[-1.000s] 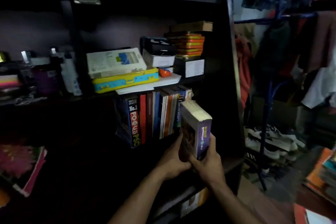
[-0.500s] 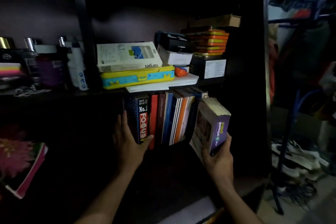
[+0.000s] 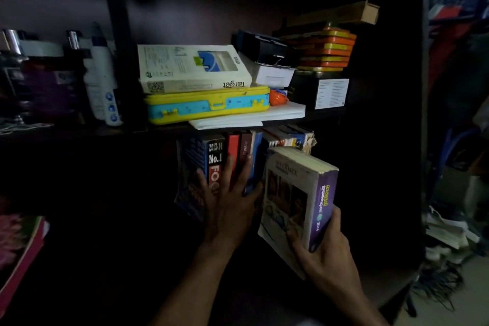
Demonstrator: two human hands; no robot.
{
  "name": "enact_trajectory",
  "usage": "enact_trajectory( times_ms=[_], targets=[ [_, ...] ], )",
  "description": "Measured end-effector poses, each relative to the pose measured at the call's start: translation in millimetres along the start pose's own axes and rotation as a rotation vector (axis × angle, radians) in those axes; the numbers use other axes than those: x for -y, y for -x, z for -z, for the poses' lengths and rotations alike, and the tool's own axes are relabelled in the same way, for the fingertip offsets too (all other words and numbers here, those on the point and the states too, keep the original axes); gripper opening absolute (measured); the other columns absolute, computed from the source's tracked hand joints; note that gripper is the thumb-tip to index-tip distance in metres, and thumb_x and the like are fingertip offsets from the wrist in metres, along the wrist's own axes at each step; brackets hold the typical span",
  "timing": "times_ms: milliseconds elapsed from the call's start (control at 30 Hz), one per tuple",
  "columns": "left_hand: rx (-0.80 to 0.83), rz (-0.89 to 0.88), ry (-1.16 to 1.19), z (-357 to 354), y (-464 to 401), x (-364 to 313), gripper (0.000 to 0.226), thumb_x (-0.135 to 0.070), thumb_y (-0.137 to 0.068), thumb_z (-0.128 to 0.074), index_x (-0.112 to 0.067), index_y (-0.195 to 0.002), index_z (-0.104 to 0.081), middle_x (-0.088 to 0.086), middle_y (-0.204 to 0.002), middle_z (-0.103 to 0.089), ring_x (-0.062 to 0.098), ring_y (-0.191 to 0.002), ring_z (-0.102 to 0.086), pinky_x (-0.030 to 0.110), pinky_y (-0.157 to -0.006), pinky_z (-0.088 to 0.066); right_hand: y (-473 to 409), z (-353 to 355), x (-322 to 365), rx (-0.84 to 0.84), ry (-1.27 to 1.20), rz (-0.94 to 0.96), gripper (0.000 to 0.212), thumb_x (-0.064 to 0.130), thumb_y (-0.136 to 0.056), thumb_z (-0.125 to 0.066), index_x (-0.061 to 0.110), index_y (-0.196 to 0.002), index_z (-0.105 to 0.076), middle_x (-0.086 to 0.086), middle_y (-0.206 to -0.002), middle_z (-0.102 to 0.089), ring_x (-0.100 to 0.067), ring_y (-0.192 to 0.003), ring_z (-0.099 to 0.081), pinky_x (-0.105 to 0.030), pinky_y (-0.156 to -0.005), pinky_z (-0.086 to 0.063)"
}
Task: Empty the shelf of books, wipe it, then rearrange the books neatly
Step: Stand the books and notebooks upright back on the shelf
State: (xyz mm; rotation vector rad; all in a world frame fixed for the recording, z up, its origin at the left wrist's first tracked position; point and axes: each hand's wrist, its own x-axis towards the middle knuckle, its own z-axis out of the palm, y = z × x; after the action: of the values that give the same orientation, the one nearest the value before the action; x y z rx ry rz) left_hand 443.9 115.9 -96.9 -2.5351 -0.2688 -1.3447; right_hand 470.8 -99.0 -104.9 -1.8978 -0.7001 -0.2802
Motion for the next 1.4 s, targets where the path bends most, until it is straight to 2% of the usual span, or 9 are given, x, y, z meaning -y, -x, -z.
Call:
enact_trajectory(
  times_ms=[167,333,500,667,867,1000,1100,1233,1400],
  targets=[
    [0.101,0.028,-0.105,-2.0,1.6,-1.8,0.065,-0.025,-0.066,-0.084,-0.036,-0.127,-0.060,0.005,-0.169,-0.017,0.043,-0.154,-0.010,0.083,-0.107,0.003,1.2,-0.6,1.7,0.027,0.012,0.050,0.077,0.072,-0.070,-0.063,0.041,-0.131,-0.028,0.036,-0.110,-0.055,0.004,-0.093,-0.064,-0.026,-0.072,-0.057],
    [0.042,0.028,-0.122,-9.6,-0.9,8.1,0.074,-0.033,-0.071,-0.085,-0.033,-0.137,-0.053,0.000,-0.168,-0.022,0.037,-0.154,-0.016,0.081,-0.109,-0.002,-3.9,1.9,3.4,0.025,-0.014,0.043,0.066,0.073,-0.070,-0.063,0.061,-0.120,-0.020,0.042,-0.109,-0.054,0.015,-0.096,-0.062,-0.007,-0.068,-0.050],
    [0.018,0.026,-0.090,-6.6,-1.1,6.8,0.076,-0.033,-0.066,-0.087,-0.042,-0.136,-0.056,-0.002,-0.169,-0.015,0.035,-0.155,-0.010,0.079,-0.111,0.005,-1.9,-1.0,-3.5,0.074,0.010,0.080,0.071,0.079,-0.072,-0.061,0.068,-0.124,-0.015,0.047,-0.116,-0.049,0.001,-0.101,-0.066,-0.027,-0.077,-0.060],
    [0.012,0.040,-0.128,-3.0,3.9,12.8,0.072,-0.040,-0.066,-0.085,-0.040,-0.132,-0.060,-0.001,-0.169,-0.015,0.036,-0.155,-0.011,0.081,-0.109,-0.002,-0.8,0.3,2.7,0.100,-0.031,0.090,0.070,0.072,-0.073,-0.065,0.059,-0.125,-0.021,0.046,-0.120,-0.050,0.012,-0.106,-0.061,-0.011,-0.073,-0.055],
    [-0.051,0.125,-0.129,-3.0,11.1,30.2,0.055,-0.042,-0.072,-0.074,-0.039,-0.126,-0.062,0.001,-0.164,-0.026,0.033,-0.153,-0.018,0.078,-0.109,-0.010,3.8,-13.6,9.5,0.097,-0.100,0.097,0.067,0.069,-0.074,-0.067,0.057,-0.127,-0.026,0.046,-0.121,-0.051,0.012,-0.108,-0.060,-0.010,-0.077,-0.054],
    [-0.059,0.199,-0.088,5.2,12.7,37.9,0.053,-0.039,-0.064,-0.072,-0.040,-0.117,-0.065,0.000,-0.160,-0.028,0.031,-0.152,-0.019,0.075,-0.110,-0.010,3.7,-28.7,11.7,0.135,-0.130,0.103,0.076,0.073,-0.076,-0.067,0.050,-0.137,-0.028,0.037,-0.126,-0.055,0.006,-0.112,-0.061,-0.024,-0.085,-0.058],
    [-0.075,0.257,-0.036,9.7,12.7,47.4,0.053,-0.040,-0.063,-0.078,-0.040,-0.115,-0.069,0.002,-0.157,-0.030,0.030,-0.151,-0.019,0.073,-0.110,-0.007,-3.2,-42.0,20.5,0.139,-0.151,0.083,0.073,0.077,-0.073,-0.062,0.066,-0.129,-0.017,0.046,-0.123,-0.048,0.017,-0.113,-0.054,-0.011,-0.084,-0.053],
    [-0.076,0.270,-0.033,12.1,12.4,49.0,0.064,-0.037,-0.057,-0.092,-0.041,-0.117,-0.071,0.004,-0.153,-0.036,0.033,-0.148,-0.025,0.073,-0.110,-0.008,-18.7,-59.5,26.0,0.092,-0.162,0.059,0.076,0.067,-0.078,-0.062,0.065,-0.130,-0.006,0.048,-0.121,-0.034,0.032,-0.106,-0.044,0.002,-0.074,-0.045],
    [-0.021,0.229,-0.027,18.2,12.0,34.2,0.072,-0.052,-0.072,-0.078,-0.043,-0.139,-0.055,0.003,-0.161,-0.027,0.032,-0.152,-0.020,0.074,-0.110,-0.011,-27.7,-69.4,19.8,0.148,-0.090,0.057,0.078,0.066,-0.081,-0.065,0.056,-0.137,-0.011,0.028,-0.131,-0.046,0.002,-0.113,-0.056,-0.030,-0.092,-0.057]
  ],
)
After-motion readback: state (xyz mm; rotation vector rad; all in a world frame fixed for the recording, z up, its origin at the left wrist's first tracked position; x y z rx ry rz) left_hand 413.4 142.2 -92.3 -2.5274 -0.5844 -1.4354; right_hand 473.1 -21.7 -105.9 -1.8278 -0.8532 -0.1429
